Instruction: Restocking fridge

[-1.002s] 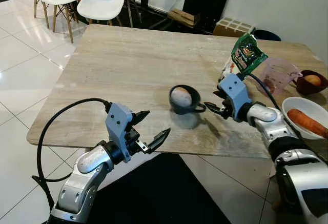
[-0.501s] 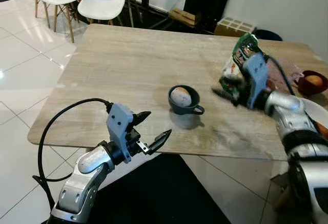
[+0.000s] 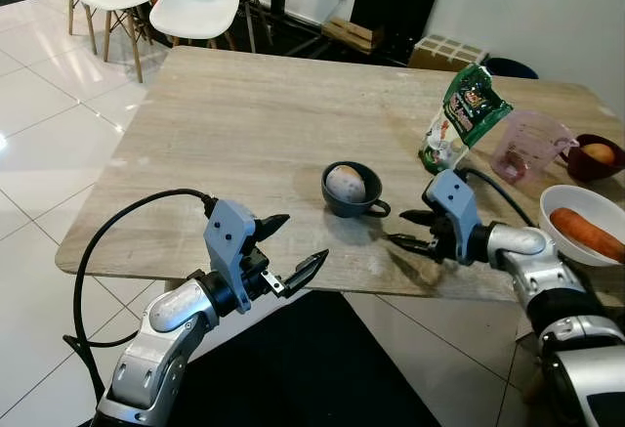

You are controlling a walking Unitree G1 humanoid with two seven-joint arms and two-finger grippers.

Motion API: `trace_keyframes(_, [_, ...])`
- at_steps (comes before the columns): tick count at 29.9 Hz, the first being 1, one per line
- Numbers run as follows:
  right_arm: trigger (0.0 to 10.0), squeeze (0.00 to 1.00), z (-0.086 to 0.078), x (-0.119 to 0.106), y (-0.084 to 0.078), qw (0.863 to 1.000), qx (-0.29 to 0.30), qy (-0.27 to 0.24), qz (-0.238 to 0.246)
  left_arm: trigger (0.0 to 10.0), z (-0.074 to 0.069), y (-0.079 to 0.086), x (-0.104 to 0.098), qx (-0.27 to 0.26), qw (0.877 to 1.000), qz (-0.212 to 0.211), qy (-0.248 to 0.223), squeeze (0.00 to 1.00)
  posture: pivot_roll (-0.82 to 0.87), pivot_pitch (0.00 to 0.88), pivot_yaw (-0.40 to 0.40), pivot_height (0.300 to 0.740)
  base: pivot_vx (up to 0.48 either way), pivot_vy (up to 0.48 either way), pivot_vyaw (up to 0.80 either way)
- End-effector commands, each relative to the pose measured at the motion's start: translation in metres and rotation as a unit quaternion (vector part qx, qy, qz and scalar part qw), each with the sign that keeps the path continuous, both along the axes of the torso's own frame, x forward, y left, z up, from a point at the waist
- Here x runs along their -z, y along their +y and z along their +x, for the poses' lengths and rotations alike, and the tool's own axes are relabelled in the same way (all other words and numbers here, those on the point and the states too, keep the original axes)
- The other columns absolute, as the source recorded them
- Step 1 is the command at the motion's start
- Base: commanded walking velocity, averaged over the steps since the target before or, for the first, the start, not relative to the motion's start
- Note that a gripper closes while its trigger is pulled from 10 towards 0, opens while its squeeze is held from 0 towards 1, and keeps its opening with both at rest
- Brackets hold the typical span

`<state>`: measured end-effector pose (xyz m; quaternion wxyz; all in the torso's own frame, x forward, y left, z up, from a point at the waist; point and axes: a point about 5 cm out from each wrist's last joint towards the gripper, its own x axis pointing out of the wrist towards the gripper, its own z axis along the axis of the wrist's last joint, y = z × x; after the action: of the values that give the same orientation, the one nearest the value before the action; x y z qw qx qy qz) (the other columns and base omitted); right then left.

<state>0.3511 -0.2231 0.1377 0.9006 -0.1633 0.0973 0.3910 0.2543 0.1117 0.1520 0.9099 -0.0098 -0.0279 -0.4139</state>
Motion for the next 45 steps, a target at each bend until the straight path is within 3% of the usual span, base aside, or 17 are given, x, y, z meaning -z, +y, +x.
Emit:
trace_keyframes(1, [10.0,0.0,-0.003,0.003,-0.003,0.999,0.012,0.007,0.036,10.0,-0.003,0.001,0.003,0.008,1.0,0.009,0.003,0.0,-0.04,0.072,-0.069,0.736,0.0,0.0,0.0])
trace_keyframes(10, [10.0,0.0,-0.007,0.012,0.001,0.996,0.023,0.021,0.084,10.0,-0.003,0.0,0.002,0.009,1.0,0.002,0.004,0.0,-0.04,0.073,-0.066,0.736,0.0,0.0,0.0])
trace_keyframes(15, [10.0,0.0,-0.007,0.015,0.005,0.996,0.025,0.021,0.086,10.0,-0.003,0.0,0.002,0.009,1.0,0.002,0.004,0.0,-0.04,0.073,-0.067,0.736,0.0,0.0,0.0])
trace_keyframes(29, [10.0,0.0,0.0,0.015,0.023,0.991,0.069,-0.021,0.114,10.0,-0.003,-0.001,0.004,0.009,1.0,0.003,0.006,0.0,-0.04,0.076,-0.071,0.736,0.0,0.0,0.0])
trace_keyframes(35, [10.0,0.0,-0.002,0.021,0.024,0.994,0.062,-0.009,0.089,10.0,-0.003,-0.001,0.005,0.01,1.0,0.006,0.008,0.0,-0.03,0.077,-0.074,0.736,0.0,0.0,0.0])
trace_keyframes(41, [10.0,0.0,-0.009,0.031,0.013,0.997,0.058,0.011,0.04,10.0,-0.005,-0.001,0.006,0.011,1.0,0.011,0.009,0.0,-0.03,0.077,-0.073,0.736,0.0,0.0,0.0])
trace_keyframes(45, [10.0,0.0,-0.008,0.031,0.003,0.996,0.088,0.004,0.024,10.0,-0.004,-0.001,0.006,0.012,1.0,0.012,0.009,0.0,-0.04,0.078,-0.07,0.736,0.0,0.0,0.0])
